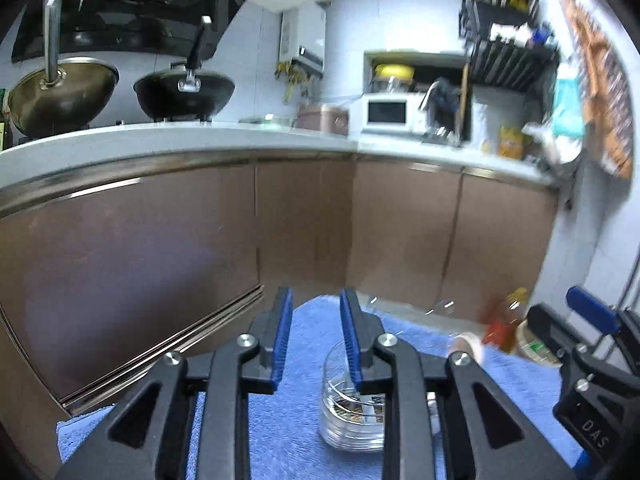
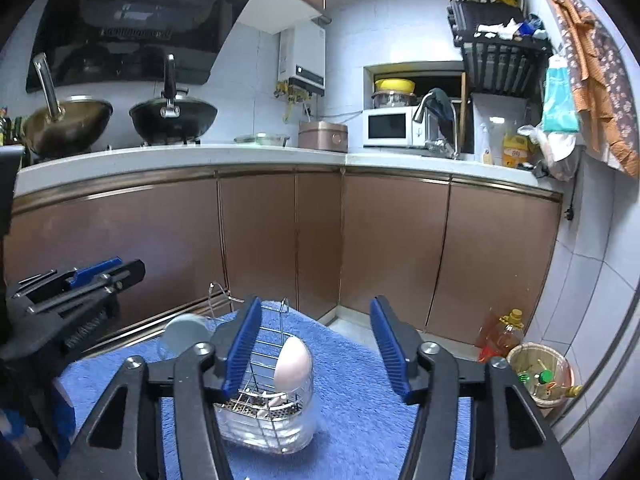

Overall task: Organize utensils
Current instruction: 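Lower the light-blue spoon into the holder with the left tool while the right drops the pink spoon in, then open both tools and withdraw them from the utensil holder, then grasp a wooden chopstick with the left tool while the right tool grasps another chopstick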

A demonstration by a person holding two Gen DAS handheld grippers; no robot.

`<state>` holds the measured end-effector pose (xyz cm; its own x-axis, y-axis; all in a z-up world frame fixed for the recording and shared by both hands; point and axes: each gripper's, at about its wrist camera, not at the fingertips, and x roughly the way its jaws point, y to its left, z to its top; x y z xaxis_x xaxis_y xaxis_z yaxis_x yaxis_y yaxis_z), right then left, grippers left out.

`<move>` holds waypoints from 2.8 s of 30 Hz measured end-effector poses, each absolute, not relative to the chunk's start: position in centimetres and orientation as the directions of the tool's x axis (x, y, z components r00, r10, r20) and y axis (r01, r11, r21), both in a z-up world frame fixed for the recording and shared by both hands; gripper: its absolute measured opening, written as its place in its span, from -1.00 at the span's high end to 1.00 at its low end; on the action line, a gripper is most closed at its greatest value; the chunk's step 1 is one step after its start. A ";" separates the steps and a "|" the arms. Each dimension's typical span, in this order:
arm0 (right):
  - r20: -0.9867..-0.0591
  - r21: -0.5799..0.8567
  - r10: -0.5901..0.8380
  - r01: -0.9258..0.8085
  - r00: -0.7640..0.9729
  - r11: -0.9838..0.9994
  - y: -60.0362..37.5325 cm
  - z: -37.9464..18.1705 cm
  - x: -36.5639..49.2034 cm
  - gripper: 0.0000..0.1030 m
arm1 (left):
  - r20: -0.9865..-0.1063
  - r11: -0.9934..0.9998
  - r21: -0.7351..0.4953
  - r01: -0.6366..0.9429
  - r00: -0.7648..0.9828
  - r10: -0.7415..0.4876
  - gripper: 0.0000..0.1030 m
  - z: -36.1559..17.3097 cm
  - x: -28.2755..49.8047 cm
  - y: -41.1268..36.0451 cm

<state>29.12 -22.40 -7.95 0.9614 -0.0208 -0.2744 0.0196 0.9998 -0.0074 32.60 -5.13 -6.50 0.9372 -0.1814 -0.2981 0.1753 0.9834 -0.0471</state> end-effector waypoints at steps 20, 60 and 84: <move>-0.170 0.014 -0.006 0.008 0.985 1.000 -22.0 0.4 9.3 -1.00 | -0.082 0.989 0.046 0.143 0.987 -0.139 -0.33 1.0 11.1 -1.1; -0.290 0.118 0.103 -0.071 0.952 0.990 -23.0 -1.9 1.2 -1.00 | -0.219 0.995 0.065 0.078 0.974 -0.062 -0.39 -0.4 3.7 1.0; -0.778 0.426 0.301 0.110 0.552 0.898 -30.6 -20.5 16.5 0.05 | -0.774 0.928 -0.333 0.169 0.513 -0.372 -0.38 -17.0 22.7 1.8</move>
